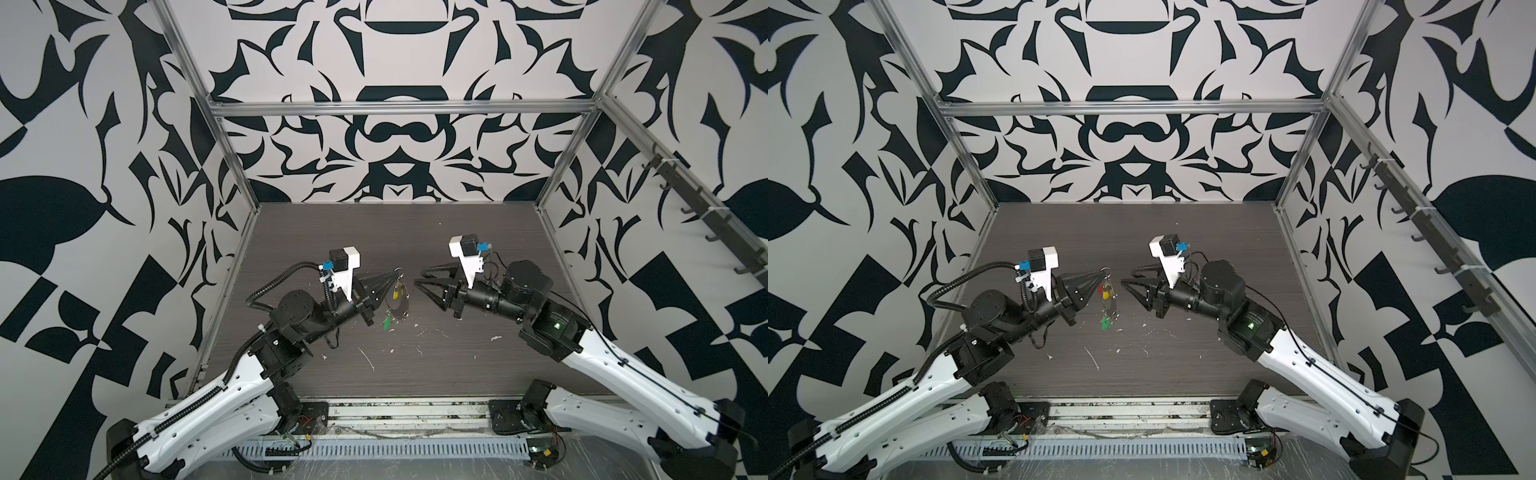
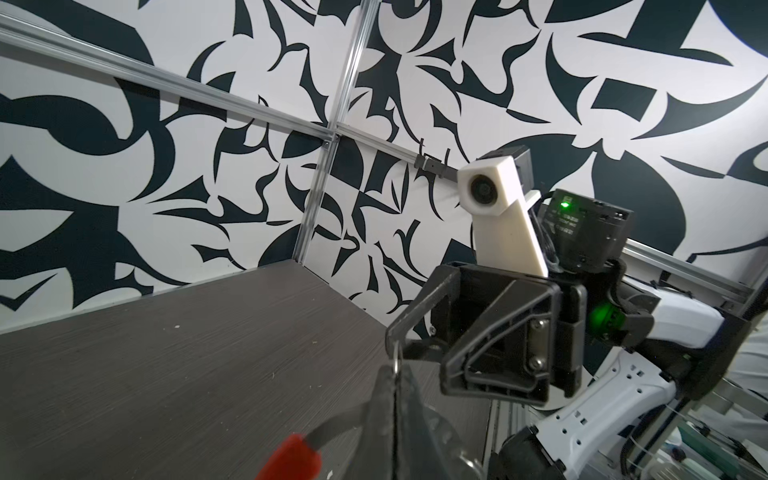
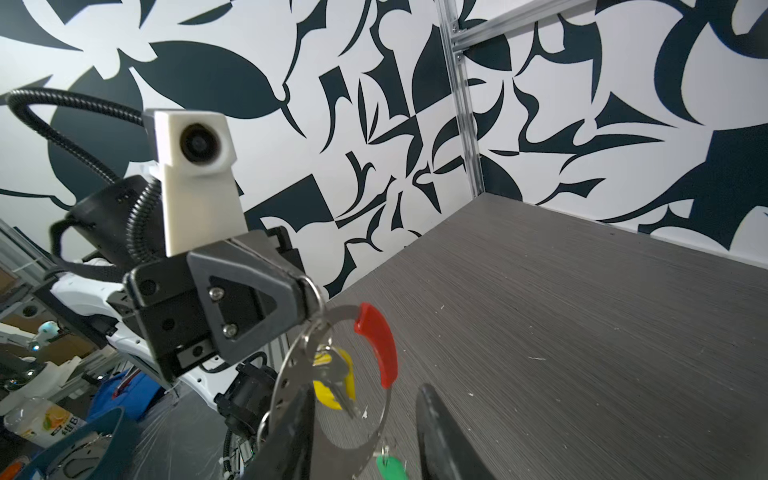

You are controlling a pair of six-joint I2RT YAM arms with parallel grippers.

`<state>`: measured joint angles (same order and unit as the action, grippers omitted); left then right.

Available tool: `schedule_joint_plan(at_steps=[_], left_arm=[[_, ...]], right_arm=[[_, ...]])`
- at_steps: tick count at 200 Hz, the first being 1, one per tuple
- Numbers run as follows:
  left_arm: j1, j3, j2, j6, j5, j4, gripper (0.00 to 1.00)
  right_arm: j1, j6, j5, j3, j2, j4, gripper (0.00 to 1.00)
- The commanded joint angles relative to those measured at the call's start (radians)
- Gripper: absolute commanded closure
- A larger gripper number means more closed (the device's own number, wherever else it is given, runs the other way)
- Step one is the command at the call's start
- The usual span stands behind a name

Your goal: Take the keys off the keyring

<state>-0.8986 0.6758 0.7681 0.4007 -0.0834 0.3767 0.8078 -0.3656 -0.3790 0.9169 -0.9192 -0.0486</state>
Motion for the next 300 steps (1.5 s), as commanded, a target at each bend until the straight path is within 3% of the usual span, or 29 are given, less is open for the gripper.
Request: schedule_joint_plan(at_steps=[1,85,217,300], left_arm=[[-0.008,0.044,0.000,0.025,0.084,-0.002,1.00],[-0.034,0.136,0.033,0.064,0.193,-0.167,1.00],[-0.037,0.169,0.057,0.099,0.204,-0.209,1.00],[-0.037,0.162,0.060,0.104,0.173,-0.202,1.00]], right_arm=[[0.004,-0.010,0.012,0.026,0.003,-0.084,0.56],[0.003,0.039,0.126,0.086,-0.039,0.023,0.56],[0.010,0.114,0.056,0.122,-0.100,0.081,0.49],[0.075,0.180,0.167,0.105,-0.099,0.104,0.47]])
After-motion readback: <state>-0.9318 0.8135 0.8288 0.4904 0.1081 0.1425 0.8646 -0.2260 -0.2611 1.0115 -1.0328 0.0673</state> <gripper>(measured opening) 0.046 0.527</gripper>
